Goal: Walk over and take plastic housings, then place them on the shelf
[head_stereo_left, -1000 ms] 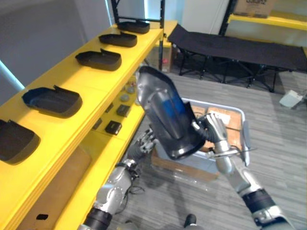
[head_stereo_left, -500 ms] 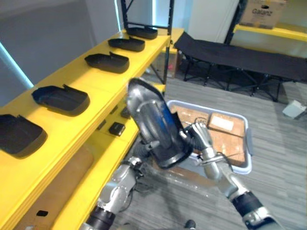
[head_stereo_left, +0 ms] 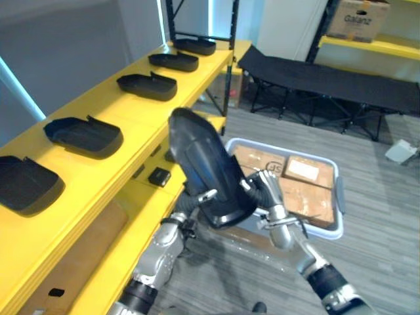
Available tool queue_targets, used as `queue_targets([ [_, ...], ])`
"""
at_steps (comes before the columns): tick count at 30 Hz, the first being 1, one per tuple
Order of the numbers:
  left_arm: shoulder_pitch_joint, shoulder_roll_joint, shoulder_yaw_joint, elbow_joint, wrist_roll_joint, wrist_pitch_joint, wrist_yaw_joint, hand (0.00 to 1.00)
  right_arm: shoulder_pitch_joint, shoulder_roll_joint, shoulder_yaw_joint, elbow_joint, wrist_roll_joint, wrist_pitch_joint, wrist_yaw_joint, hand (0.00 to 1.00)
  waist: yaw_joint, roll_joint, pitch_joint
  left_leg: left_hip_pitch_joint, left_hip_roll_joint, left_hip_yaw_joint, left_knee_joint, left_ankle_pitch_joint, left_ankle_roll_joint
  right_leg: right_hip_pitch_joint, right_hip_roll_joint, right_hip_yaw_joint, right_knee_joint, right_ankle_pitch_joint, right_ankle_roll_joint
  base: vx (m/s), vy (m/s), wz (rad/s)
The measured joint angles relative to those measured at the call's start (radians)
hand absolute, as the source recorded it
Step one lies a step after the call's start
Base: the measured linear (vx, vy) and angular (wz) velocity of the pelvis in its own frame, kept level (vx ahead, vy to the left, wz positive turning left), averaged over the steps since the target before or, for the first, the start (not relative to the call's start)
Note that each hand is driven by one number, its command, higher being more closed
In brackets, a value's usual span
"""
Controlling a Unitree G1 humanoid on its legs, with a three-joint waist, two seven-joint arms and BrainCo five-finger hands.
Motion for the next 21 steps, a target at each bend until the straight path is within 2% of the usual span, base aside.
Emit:
queue_targets([
  [4,0.000,-0.010,0.021,0.000,-0.004,-0.037,0.000,1.00,0.009,0.021,0.001,-0.040,0.018,-0.001,-0.006,1.00,0.000,-0.004,-0.003,0.001,0.000,0.001,0.000,0.000,0.000,-0.001,0.000,0.002,0.000,0.000,0.000,0.00,0.000,0.00],
  [8,0.000,-0.012,0.029,0.000,-0.107,-0.047,-0.004,1.00,0.026,0.044,-0.002,-0.068,0.041,-0.033,-0.013,1.00,-0.004,-0.004,-0.003,0.003,0.000,0.008,-0.002,0.000,0.000,-0.004,0.000,0.003,0.000,0.000,0.000,0.00,0.000,-0.03],
  [9,0.001,-0.012,0.030,0.000,-0.120,-0.048,-0.004,1.00,0.027,0.047,-0.002,-0.073,0.045,-0.040,-0.012,0.00,-0.005,-0.004,-0.003,0.003,0.000,0.010,-0.002,0.000,0.000,-0.004,0.000,0.003,0.000,0.000,0.000,0.00,0.000,-0.05],
  [11,0.001,-0.019,0.033,0.000,-0.174,-0.051,-0.006,1.00,0.034,0.063,0.000,-0.099,0.070,-0.070,-0.005,0.00,-0.005,-0.004,-0.003,0.005,0.000,0.014,-0.004,0.000,0.000,-0.006,0.000,0.005,0.000,0.000,0.000,0.00,0.000,-0.05],
  [13,0.002,-0.042,0.065,0.000,-0.232,-0.069,-0.009,1.00,0.038,0.079,0.004,-0.112,0.080,-0.116,0.012,0.00,-0.006,-0.004,-0.003,0.009,0.000,0.020,-0.006,-0.001,0.000,-0.008,0.000,0.009,0.000,0.000,0.000,0.00,0.003,-0.07],
  [15,0.002,-0.048,0.098,0.000,-0.286,-0.091,-0.010,1.00,0.040,0.078,0.025,-0.113,0.084,-0.140,0.040,0.00,-0.006,-0.003,-0.003,0.016,0.000,0.027,-0.009,-0.001,0.000,-0.008,0.000,0.016,0.000,-0.001,-0.001,0.00,0.024,-0.09],
  [21,0.004,-0.053,0.145,-0.012,-0.305,-0.136,-0.010,1.00,0.074,0.083,0.073,-0.152,0.144,-0.179,0.075,0.00,-0.006,-0.003,-0.004,0.017,0.000,0.027,-0.010,-0.001,0.000,-0.008,0.000,0.015,0.000,-0.003,-0.004,0.00,0.004,-0.01],
])
